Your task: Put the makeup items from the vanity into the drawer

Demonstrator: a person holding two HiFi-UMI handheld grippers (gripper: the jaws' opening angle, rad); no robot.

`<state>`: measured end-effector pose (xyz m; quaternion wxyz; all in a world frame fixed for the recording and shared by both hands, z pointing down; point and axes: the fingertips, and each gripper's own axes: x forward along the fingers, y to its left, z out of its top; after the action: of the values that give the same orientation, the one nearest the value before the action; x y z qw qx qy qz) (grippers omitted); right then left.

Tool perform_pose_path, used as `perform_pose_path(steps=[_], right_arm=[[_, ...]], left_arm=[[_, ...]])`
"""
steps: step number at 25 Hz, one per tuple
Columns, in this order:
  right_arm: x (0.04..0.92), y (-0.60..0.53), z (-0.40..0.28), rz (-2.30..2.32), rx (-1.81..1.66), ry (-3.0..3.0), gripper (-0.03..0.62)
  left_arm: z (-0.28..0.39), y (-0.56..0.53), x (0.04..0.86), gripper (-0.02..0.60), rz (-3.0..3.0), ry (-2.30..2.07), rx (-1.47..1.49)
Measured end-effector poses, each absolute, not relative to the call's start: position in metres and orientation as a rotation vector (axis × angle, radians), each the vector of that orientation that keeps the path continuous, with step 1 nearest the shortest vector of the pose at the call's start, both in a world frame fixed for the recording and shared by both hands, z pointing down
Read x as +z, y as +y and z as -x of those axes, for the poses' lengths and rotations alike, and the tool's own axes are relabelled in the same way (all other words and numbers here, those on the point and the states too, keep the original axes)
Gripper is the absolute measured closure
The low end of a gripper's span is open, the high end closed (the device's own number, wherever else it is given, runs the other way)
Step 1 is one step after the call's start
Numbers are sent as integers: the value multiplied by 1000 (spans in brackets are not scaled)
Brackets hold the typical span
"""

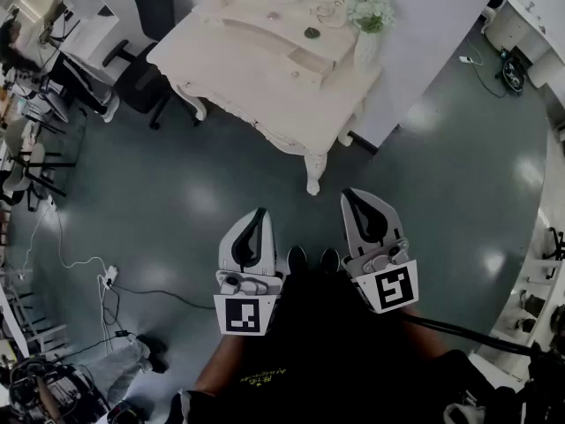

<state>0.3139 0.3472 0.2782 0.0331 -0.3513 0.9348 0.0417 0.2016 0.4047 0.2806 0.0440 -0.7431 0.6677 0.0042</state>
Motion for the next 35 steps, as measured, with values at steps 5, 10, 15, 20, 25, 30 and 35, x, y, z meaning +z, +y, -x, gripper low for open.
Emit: perform_pose_path(steps=[5, 10, 15, 20, 25, 30, 35], right_arm=[[279, 344, -315, 1071, 143, 2866, 592], [279, 343, -315, 1071, 145, 2862, 592], [284, 342, -322, 1053, 79, 2841, 592], [285, 337, -322, 1076, 93, 2847, 592], [283, 338, -316, 1069, 93, 2847, 592], [282, 336, -313, 1044, 105, 2839, 592], [278, 336, -308, 1029, 99, 2819, 591]], left_arm=[[-202, 403, 287, 560, 2266, 2044, 19], [-202, 402, 287, 560, 2265, 2041, 16], [-204, 401, 293, 560, 2273, 2058, 17], [-203, 398, 293, 560, 2280, 2066, 9], [-196, 398, 294, 560, 2277, 2077, 4], [-194, 395, 297, 560, 2272, 2080, 10], [-187, 397, 297, 560, 2269, 2097, 16]])
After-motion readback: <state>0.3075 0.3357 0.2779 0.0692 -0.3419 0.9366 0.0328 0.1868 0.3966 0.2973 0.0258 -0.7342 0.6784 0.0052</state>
